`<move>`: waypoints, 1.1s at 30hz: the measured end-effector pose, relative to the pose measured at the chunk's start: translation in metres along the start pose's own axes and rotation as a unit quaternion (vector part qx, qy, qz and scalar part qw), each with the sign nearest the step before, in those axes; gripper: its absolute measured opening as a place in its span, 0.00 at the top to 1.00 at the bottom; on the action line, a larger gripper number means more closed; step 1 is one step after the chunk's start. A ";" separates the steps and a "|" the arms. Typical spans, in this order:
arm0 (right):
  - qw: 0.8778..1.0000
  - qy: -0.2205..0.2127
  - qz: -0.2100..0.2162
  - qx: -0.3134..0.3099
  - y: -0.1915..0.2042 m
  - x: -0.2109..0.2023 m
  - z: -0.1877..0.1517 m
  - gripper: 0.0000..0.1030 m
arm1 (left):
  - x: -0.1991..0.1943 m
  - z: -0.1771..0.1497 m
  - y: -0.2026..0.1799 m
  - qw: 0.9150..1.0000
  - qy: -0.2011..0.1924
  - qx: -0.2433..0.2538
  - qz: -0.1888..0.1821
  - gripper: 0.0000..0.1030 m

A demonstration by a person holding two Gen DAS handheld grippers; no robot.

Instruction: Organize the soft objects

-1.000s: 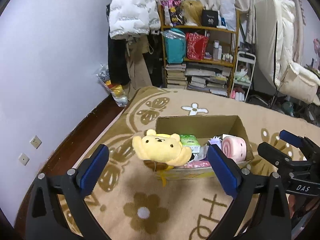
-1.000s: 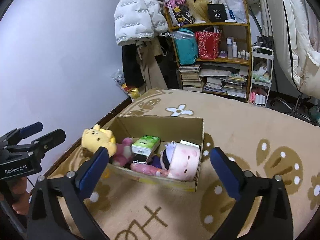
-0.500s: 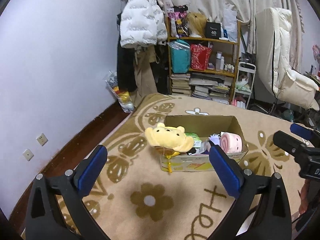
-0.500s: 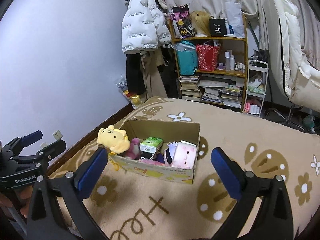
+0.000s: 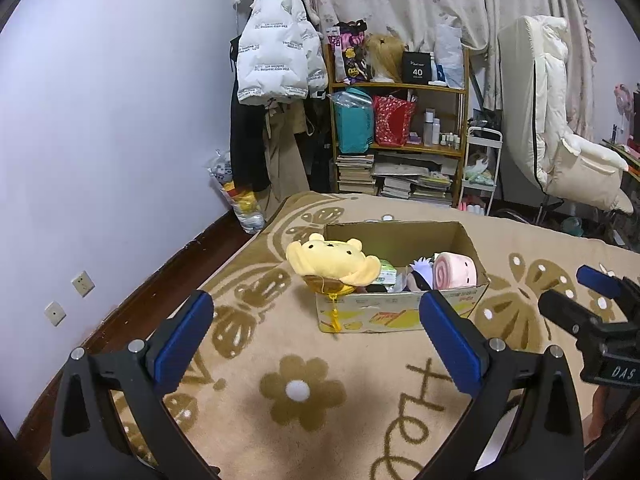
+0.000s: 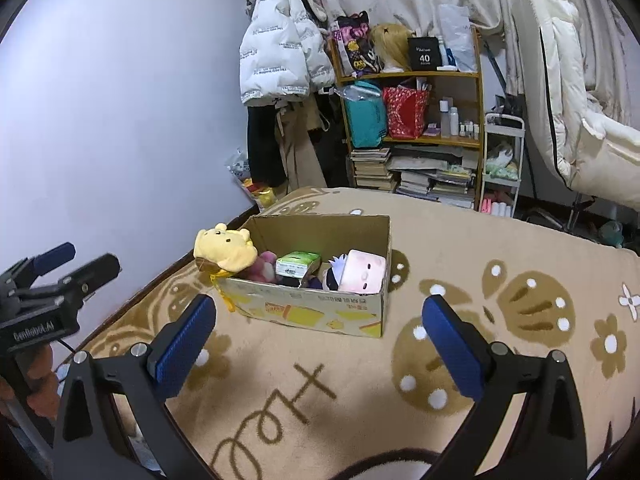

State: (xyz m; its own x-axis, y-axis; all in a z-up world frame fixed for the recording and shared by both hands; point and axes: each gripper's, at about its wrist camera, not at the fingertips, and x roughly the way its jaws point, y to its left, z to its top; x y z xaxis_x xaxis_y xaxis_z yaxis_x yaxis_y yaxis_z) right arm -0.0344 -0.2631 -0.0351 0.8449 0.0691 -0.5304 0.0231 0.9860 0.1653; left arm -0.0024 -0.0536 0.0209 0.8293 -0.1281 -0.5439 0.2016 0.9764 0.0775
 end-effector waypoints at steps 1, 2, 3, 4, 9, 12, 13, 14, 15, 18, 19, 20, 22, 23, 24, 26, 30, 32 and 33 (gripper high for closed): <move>1.000 -0.003 0.001 -0.001 0.000 0.000 -0.003 0.00 | 0.000 0.000 0.000 1.000 0.000 0.000 -0.001 0.01; 1.000 -0.007 0.000 -0.003 -0.001 -0.001 -0.005 0.00 | 0.000 -0.002 0.000 1.000 -0.002 0.000 -0.003 0.01; 1.000 -0.012 -0.003 -0.007 0.000 -0.002 -0.006 0.00 | 0.001 -0.004 -0.002 1.000 -0.002 0.002 -0.002 0.01; 1.000 -0.015 -0.003 -0.009 0.000 -0.001 -0.007 0.00 | 0.003 -0.005 -0.002 1.000 -0.001 0.004 -0.001 0.01; 1.000 -0.022 0.000 -0.006 -0.001 0.000 -0.011 0.00 | 0.011 -0.013 -0.007 1.000 0.005 0.013 -0.002 0.01; 1.000 -0.023 0.000 -0.004 -0.001 -0.001 -0.010 0.00 | 0.016 -0.017 -0.012 1.000 0.008 0.022 -0.004 0.01; 1.000 -0.025 -0.001 -0.004 -0.001 -0.001 -0.010 0.00 | 0.017 -0.018 -0.013 1.000 0.009 0.025 -0.003 0.01; 1.000 -0.027 -0.001 -0.003 -0.002 -0.001 -0.010 0.00 | 0.018 -0.018 -0.015 1.000 0.009 0.030 -0.003 0.01; 1.000 -0.028 0.000 -0.001 -0.002 -0.001 -0.011 0.00 | 0.019 -0.019 -0.018 0.999 0.010 0.036 -0.002 0.01; 1.000 -0.026 -0.001 -0.002 -0.002 -0.001 -0.011 0.00 | 0.020 -0.021 -0.022 0.999 0.010 0.045 -0.003 0.01; 1.000 -0.025 -0.001 -0.001 -0.002 0.000 -0.012 0.00 | 0.020 -0.021 -0.022 0.999 0.010 0.045 -0.003 0.01; 1.000 -0.024 -0.002 -0.001 -0.002 0.001 -0.012 0.00 | 0.020 -0.022 -0.023 0.999 0.010 0.046 -0.003 0.01; 1.000 -0.024 -0.001 0.000 -0.002 0.001 -0.012 0.00 | 0.020 -0.022 -0.023 0.999 0.011 0.048 -0.001 0.01; 1.000 -0.024 -0.001 0.001 -0.002 0.001 -0.012 0.00 | 0.021 -0.023 -0.024 0.999 0.011 0.048 0.000 0.01; 1.000 -0.024 -0.002 0.001 -0.002 0.001 -0.012 0.00 | 0.021 -0.023 -0.024 0.999 0.011 0.049 0.001 0.01; 1.000 -0.024 -0.003 0.002 -0.001 0.001 -0.013 0.00 | 0.021 -0.023 -0.024 0.999 0.010 0.048 0.002 0.01; 1.000 -0.025 -0.005 0.004 -0.001 0.003 -0.016 0.00 | 0.021 -0.023 -0.024 0.999 0.007 0.048 0.012 0.01; 1.000 -0.025 -0.005 0.004 -0.001 0.003 -0.016 0.00 | 0.020 -0.023 -0.023 0.999 0.006 0.045 0.013 0.01; 1.000 -0.024 -0.005 0.005 -0.001 0.003 -0.016 0.00 | 0.020 -0.023 -0.022 0.999 0.005 0.043 0.014 0.01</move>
State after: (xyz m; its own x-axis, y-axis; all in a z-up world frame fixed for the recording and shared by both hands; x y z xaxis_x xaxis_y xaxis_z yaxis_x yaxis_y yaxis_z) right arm -0.0403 -0.2616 -0.0501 0.8695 0.0515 -0.4912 0.0365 0.9851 0.1680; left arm -0.0023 -0.0741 -0.0104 0.8297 -0.0996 -0.5493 0.2238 0.9607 0.1640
